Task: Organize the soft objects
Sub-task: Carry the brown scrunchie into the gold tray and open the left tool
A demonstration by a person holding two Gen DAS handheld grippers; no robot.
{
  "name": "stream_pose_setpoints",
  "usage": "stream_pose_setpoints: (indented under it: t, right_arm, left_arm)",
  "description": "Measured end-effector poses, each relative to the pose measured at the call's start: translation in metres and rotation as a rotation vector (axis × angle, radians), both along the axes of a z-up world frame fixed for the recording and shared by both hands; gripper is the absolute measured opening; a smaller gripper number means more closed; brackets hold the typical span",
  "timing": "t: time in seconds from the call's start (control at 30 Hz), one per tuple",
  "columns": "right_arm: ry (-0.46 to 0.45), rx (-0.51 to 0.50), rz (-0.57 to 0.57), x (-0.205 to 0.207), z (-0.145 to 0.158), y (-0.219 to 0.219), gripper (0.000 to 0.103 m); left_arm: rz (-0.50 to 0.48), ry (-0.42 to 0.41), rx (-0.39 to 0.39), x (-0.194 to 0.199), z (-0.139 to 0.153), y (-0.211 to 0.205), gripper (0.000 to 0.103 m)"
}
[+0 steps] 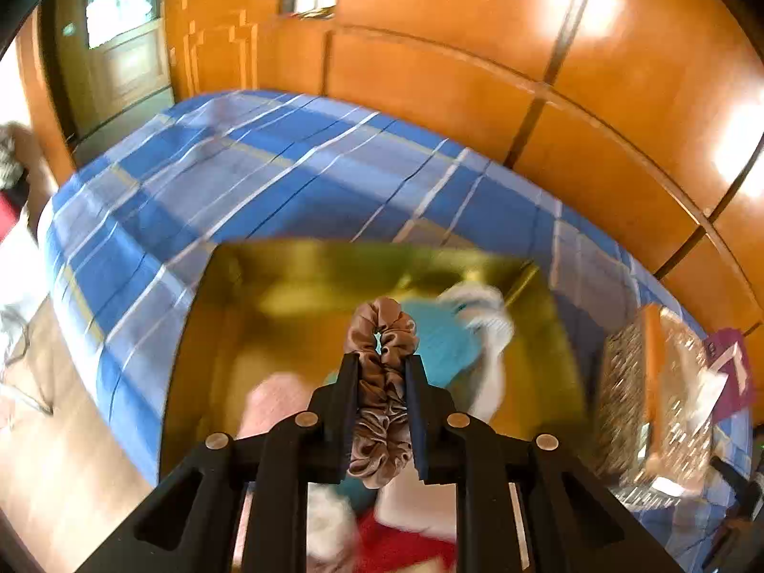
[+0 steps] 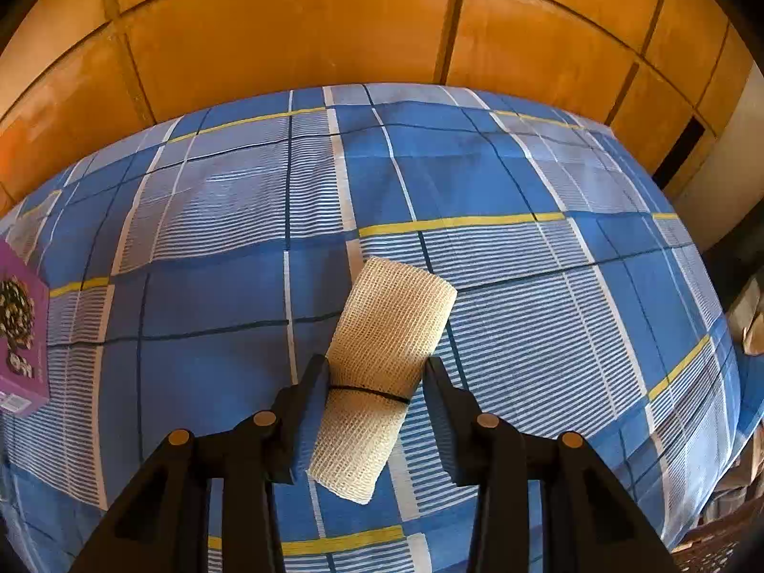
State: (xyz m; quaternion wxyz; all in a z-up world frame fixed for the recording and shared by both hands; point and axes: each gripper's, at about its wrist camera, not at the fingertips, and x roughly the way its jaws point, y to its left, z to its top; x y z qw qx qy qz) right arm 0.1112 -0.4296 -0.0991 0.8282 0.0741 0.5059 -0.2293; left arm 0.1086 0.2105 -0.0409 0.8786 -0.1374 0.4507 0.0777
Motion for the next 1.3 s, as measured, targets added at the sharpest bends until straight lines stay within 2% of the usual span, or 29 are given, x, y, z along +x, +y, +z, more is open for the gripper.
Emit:
stream_pose_setpoints:
  t: [0.13, 0.23, 0.47, 0.53, 0.6, 0.67, 0.73, 0.9, 0.97, 1.23, 1.3]
  right_arm:
    - [-0.003, 0.006, -0.01, -0.001, -0.001, -0.001, 0.04]
    - [-0.004, -0.001, -0.012, -0.001, -0.002, 0.0, 0.04]
    - [0.01, -0.073, 0.017, 0.002, -0.003, 0.009, 0.04]
    - [0.011, -0.083, 0.021, 0.002, -0.003, 0.01, 0.04]
    - [0.012, -0.089, 0.021, 0.002, -0.003, 0.011, 0.04]
    - [0.012, -0.092, 0.022, 0.003, -0.003, 0.011, 0.041]
    - [0.013, -0.096, 0.022, 0.003, -0.004, 0.012, 0.041]
    - [0.016, -0.111, 0.031, 0.004, -0.004, 0.014, 0.042]
    - [0.016, -0.111, 0.031, 0.004, -0.004, 0.014, 0.041]
    - [0.016, -0.114, 0.032, 0.004, -0.004, 0.014, 0.042]
    - [0.017, -0.116, 0.033, 0.005, -0.004, 0.014, 0.041]
  left_arm:
    - [0.028, 0.002, -0.015, -0.027, -0.02, 0.012, 0.02]
    - [0.034, 0.05, -0.02, -0.032, -0.045, 0.016, 0.02]
    - [0.022, 0.028, 0.057, -0.006, -0.054, 0.01, 0.022]
    - [0.026, 0.03, 0.079, 0.005, -0.056, 0.011, 0.025]
    - [0.037, 0.037, 0.087, 0.007, -0.056, 0.011, 0.035]
    - [0.046, 0.02, 0.088, 0.003, -0.052, 0.011, 0.057]
    - [0.047, -0.008, 0.115, -0.007, -0.046, 0.007, 0.067]
    - [0.047, -0.057, 0.165, -0.029, -0.031, -0.002, 0.074]
    - [0.047, -0.077, 0.169, -0.037, -0.025, -0.003, 0.081]
    - [0.041, -0.164, 0.194, -0.069, -0.002, -0.013, 0.086]
    - [0.035, -0.179, 0.198, -0.076, 0.002, -0.016, 0.092]
